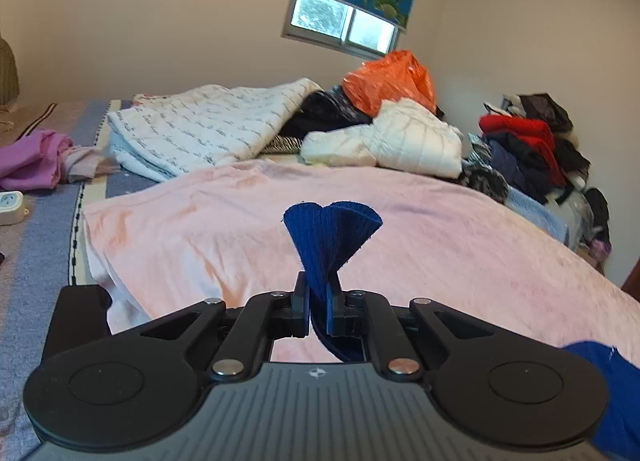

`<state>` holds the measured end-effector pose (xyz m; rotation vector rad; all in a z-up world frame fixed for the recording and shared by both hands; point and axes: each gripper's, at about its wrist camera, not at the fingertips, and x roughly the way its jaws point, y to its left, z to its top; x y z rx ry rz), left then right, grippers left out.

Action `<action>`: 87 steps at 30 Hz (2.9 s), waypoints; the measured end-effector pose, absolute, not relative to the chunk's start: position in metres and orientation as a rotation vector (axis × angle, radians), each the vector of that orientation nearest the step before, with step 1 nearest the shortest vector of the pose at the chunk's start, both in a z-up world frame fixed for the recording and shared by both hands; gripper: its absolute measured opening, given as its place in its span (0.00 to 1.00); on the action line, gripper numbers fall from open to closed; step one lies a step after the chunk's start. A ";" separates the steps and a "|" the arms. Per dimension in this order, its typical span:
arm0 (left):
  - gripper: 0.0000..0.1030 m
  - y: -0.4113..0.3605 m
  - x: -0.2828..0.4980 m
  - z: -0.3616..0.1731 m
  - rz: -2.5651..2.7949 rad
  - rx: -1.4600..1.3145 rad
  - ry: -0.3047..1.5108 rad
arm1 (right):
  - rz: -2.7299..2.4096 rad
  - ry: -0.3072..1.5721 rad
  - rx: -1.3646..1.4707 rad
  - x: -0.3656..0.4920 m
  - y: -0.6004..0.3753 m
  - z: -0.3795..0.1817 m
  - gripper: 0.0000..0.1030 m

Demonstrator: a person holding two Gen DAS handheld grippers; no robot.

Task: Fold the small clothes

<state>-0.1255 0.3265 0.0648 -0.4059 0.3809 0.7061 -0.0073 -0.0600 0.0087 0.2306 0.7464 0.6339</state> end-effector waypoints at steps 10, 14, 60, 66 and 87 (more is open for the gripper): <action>0.07 0.304 -0.057 0.072 0.667 -0.324 0.403 | 0.471 0.715 0.311 0.012 -0.129 0.002 0.95; 0.07 0.246 -0.018 0.074 0.515 -0.211 0.412 | 0.404 0.693 0.342 0.017 -0.154 -0.001 0.95; 0.69 -0.154 0.135 -0.025 -0.508 0.226 0.740 | -0.087 0.537 0.575 -0.001 -0.357 -0.031 0.95; 0.88 -0.126 0.127 0.001 -0.597 0.106 0.648 | -0.073 0.502 0.513 0.016 -0.351 -0.016 0.95; 0.88 0.063 0.116 0.000 0.043 0.043 0.657 | 0.264 0.754 0.271 0.148 -0.275 -0.026 0.14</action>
